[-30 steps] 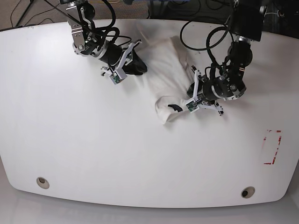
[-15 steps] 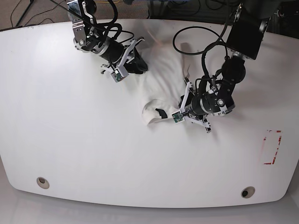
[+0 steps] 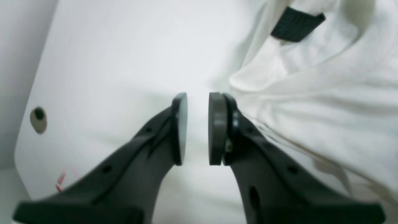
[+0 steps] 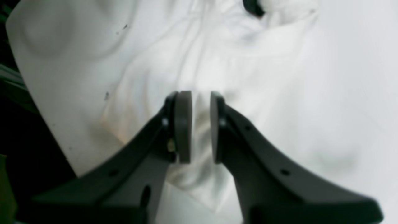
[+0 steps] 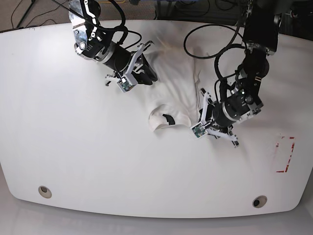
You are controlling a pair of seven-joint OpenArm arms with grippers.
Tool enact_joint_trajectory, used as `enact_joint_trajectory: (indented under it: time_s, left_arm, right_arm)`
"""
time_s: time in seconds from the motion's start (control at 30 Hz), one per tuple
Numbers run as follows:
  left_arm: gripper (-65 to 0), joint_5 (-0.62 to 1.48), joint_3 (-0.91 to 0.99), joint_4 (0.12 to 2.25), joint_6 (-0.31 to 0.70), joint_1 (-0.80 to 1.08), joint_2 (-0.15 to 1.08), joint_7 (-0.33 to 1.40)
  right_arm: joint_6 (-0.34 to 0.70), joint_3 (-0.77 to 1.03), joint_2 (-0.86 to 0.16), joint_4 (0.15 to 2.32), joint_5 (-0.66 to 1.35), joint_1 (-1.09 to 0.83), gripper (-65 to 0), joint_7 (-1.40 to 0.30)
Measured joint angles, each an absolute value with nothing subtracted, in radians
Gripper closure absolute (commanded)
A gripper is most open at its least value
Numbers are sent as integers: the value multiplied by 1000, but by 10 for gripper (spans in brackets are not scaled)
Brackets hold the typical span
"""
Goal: Layout the t-shirt on the table in an organized manner, then fold the t-shirt properly
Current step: 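Grasp the bundle with both grippers and square its edges, then grasp the folded shirt with the left gripper and lift it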
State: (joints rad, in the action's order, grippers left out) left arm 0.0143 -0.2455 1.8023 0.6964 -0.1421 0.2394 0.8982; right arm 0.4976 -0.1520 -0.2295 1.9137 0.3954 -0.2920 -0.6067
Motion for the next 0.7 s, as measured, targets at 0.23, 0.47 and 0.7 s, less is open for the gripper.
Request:
enact_joint_trajectory:
  time_s: [0.23,0.47,0.7]
  left_arm:
    - [-100,15,-232,1834,704,36,231,905]
    - [-100,14,-208,1837,698,157,233,794]
    - [-100,14,-94,1857,706,256,230,771]
  right_arm:
    - [499,-152,-225,1833,396,-266,-94,-606]
    - [497,-152,-202,1704,392,-233,-94,-564]
    - [496,-178,-171,1617,396,-231,-94,-476]
